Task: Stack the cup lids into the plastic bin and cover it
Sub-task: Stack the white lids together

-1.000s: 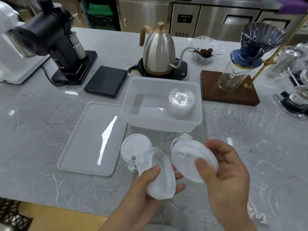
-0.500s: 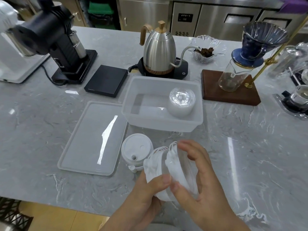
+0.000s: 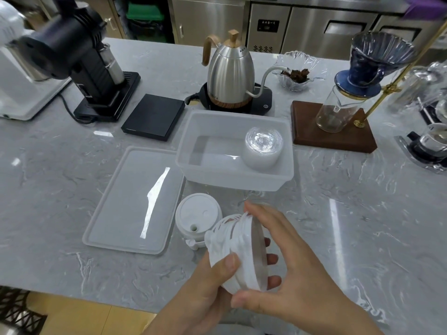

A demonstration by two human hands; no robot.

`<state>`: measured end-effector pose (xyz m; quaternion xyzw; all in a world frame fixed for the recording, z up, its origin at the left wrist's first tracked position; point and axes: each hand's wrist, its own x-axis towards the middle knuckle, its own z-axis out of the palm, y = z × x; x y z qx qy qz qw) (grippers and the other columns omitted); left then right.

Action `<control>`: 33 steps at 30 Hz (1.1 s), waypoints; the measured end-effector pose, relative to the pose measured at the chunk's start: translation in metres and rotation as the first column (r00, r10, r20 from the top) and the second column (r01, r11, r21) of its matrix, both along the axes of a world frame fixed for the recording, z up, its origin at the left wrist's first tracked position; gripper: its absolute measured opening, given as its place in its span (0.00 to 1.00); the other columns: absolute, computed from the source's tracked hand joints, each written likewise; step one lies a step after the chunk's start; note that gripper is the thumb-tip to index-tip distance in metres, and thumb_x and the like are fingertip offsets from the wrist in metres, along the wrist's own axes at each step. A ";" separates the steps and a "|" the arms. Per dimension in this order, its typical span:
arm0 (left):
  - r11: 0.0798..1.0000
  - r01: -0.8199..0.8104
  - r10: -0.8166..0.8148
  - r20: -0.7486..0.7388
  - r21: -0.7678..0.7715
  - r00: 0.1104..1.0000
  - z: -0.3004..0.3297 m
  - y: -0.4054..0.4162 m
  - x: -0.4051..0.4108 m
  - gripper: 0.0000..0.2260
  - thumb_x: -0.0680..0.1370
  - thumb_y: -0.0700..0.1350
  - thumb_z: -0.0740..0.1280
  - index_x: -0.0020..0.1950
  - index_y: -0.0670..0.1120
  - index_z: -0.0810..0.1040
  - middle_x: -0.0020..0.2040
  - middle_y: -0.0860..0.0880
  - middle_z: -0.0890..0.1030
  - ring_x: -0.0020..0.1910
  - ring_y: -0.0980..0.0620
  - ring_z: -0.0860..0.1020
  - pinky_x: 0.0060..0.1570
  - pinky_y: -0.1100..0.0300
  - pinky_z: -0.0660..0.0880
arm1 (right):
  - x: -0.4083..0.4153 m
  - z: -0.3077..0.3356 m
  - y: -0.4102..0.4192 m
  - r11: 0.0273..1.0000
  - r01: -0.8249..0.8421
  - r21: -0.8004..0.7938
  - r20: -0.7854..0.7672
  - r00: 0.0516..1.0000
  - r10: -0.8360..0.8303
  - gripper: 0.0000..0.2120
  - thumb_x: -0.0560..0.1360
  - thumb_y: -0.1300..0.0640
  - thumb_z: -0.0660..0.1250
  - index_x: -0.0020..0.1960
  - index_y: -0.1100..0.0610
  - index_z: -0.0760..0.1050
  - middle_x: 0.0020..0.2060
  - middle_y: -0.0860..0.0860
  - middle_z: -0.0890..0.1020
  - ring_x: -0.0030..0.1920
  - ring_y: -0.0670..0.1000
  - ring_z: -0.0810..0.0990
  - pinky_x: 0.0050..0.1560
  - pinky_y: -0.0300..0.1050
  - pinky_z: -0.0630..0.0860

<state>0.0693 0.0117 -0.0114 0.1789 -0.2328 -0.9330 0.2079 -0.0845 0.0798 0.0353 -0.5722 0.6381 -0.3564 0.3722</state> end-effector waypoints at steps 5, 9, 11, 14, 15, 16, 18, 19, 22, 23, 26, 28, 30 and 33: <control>0.996 -0.008 0.013 0.065 -0.086 0.998 -0.002 0.003 -0.001 0.34 0.69 0.52 0.81 0.72 0.45 0.73 0.71 0.35 0.75 0.67 0.34 0.76 0.59 0.44 0.77 | -0.004 0.006 -0.001 0.998 -0.060 0.001 -0.097 0.993 0.060 0.55 0.54 0.34 0.82 0.73 0.29 0.55 0.69 0.25 0.58 0.70 0.29 0.60 0.54 0.14 0.62; 0.993 -0.018 0.025 0.059 -0.113 0.998 0.006 0.004 0.000 0.36 0.67 0.52 0.82 0.71 0.44 0.75 0.68 0.33 0.76 0.64 0.34 0.78 0.56 0.45 0.79 | -0.004 0.010 0.000 0.998 -0.066 0.012 -0.190 0.979 0.067 0.57 0.52 0.27 0.77 0.73 0.27 0.51 0.70 0.23 0.55 0.71 0.26 0.57 0.57 0.14 0.60; 0.992 -0.023 0.033 0.078 -0.127 0.996 0.010 0.004 -0.001 0.38 0.66 0.51 0.83 0.72 0.42 0.73 0.69 0.30 0.74 0.65 0.33 0.77 0.55 0.46 0.79 | -0.005 0.010 0.000 0.998 -0.067 0.016 -0.203 0.977 0.069 0.57 0.52 0.27 0.77 0.73 0.26 0.49 0.70 0.23 0.55 0.71 0.26 0.57 0.58 0.16 0.60; 0.985 -0.048 0.067 0.110 -0.163 0.992 0.014 0.005 -0.002 0.45 0.66 0.51 0.83 0.75 0.39 0.65 0.71 0.25 0.68 0.69 0.27 0.71 0.57 0.46 0.78 | -0.006 0.009 -0.001 0.993 -0.119 0.024 -0.209 0.971 0.121 0.57 0.53 0.28 0.78 0.73 0.25 0.47 0.71 0.24 0.55 0.73 0.31 0.59 0.65 0.27 0.67; 0.982 -0.055 0.074 0.101 -0.181 0.992 0.015 0.005 -0.002 0.46 0.66 0.51 0.83 0.76 0.39 0.64 0.71 0.25 0.67 0.70 0.26 0.69 0.57 0.46 0.78 | -0.005 0.008 -0.001 0.991 -0.130 0.022 -0.206 0.970 0.132 0.57 0.54 0.28 0.78 0.74 0.26 0.47 0.73 0.25 0.56 0.74 0.33 0.59 0.67 0.34 0.70; 0.980 -0.055 0.072 0.088 -0.189 0.993 0.016 0.005 -0.002 0.46 0.66 0.50 0.83 0.76 0.39 0.63 0.71 0.26 0.67 0.70 0.26 0.69 0.57 0.46 0.78 | -0.005 0.007 -0.001 0.991 -0.135 0.015 -0.200 0.970 0.136 0.58 0.54 0.29 0.78 0.74 0.27 0.48 0.74 0.26 0.55 0.75 0.34 0.59 0.68 0.39 0.71; 0.981 -0.041 0.057 0.079 -0.189 0.995 0.017 0.004 0.000 0.47 0.65 0.49 0.83 0.77 0.39 0.63 0.71 0.27 0.69 0.69 0.29 0.72 0.57 0.45 0.78 | -0.004 0.005 -0.001 0.990 -0.141 -0.011 -0.182 0.974 0.136 0.58 0.54 0.31 0.80 0.75 0.27 0.49 0.75 0.26 0.55 0.76 0.34 0.57 0.69 0.41 0.70; 0.981 -0.031 0.048 0.085 -0.189 0.995 0.017 0.003 0.001 0.47 0.65 0.49 0.84 0.76 0.39 0.63 0.71 0.27 0.70 0.68 0.30 0.74 0.57 0.45 0.79 | -0.004 0.004 -0.002 0.989 -0.143 -0.026 -0.173 0.975 0.137 0.58 0.54 0.32 0.80 0.75 0.28 0.49 0.75 0.26 0.55 0.76 0.33 0.57 0.69 0.40 0.69; 0.978 -0.007 0.027 0.096 -0.209 0.995 0.017 0.001 0.002 0.45 0.65 0.49 0.84 0.76 0.41 0.64 0.70 0.33 0.74 0.67 0.35 0.76 0.57 0.45 0.79 | -0.004 0.002 -0.003 0.985 -0.154 -0.083 -0.166 0.976 0.139 0.57 0.55 0.35 0.82 0.76 0.32 0.54 0.76 0.28 0.58 0.75 0.35 0.61 0.65 0.33 0.69; 0.977 0.001 0.018 0.090 -0.212 0.996 0.018 0.000 0.003 0.45 0.65 0.48 0.84 0.76 0.42 0.65 0.70 0.34 0.74 0.68 0.36 0.76 0.57 0.43 0.79 | -0.003 0.002 -0.005 0.981 -0.153 -0.117 -0.173 0.976 0.132 0.57 0.55 0.35 0.82 0.77 0.35 0.57 0.76 0.30 0.60 0.75 0.36 0.63 0.63 0.29 0.69; 0.973 0.008 0.015 0.099 -0.229 0.995 0.019 -0.003 0.003 0.42 0.64 0.47 0.84 0.74 0.44 0.68 0.69 0.34 0.74 0.65 0.37 0.78 0.56 0.41 0.79 | -0.003 0.000 -0.007 0.968 -0.137 -0.210 -0.173 0.980 0.101 0.54 0.56 0.38 0.83 0.77 0.45 0.63 0.76 0.35 0.64 0.74 0.38 0.67 0.63 0.27 0.70; 0.968 0.004 0.033 0.140 -0.253 0.990 0.021 -0.003 0.001 0.44 0.62 0.47 0.85 0.73 0.43 0.69 0.68 0.34 0.75 0.64 0.35 0.78 0.54 0.42 0.79 | -0.002 0.000 -0.009 0.963 -0.124 -0.238 -0.172 0.982 0.084 0.54 0.55 0.38 0.83 0.76 0.48 0.65 0.75 0.37 0.66 0.73 0.38 0.69 0.64 0.29 0.71; 0.942 -0.014 0.093 0.221 -0.336 0.971 0.020 -0.004 -0.002 0.43 0.61 0.46 0.84 0.72 0.43 0.70 0.67 0.30 0.74 0.65 0.31 0.77 0.55 0.37 0.79 | -0.002 0.000 -0.009 0.963 -0.094 -0.252 -0.126 0.990 0.064 0.53 0.54 0.39 0.83 0.75 0.48 0.66 0.73 0.36 0.69 0.70 0.36 0.71 0.61 0.26 0.71; 0.879 -0.027 0.188 0.294 -0.477 0.937 0.021 -0.006 -0.005 0.34 0.61 0.43 0.79 0.67 0.48 0.75 0.63 0.35 0.79 0.62 0.34 0.79 0.57 0.34 0.79 | -0.001 0.001 -0.009 0.967 -0.062 -0.247 -0.048 0.998 0.052 0.54 0.52 0.42 0.85 0.74 0.41 0.66 0.70 0.32 0.71 0.67 0.35 0.74 0.56 0.22 0.71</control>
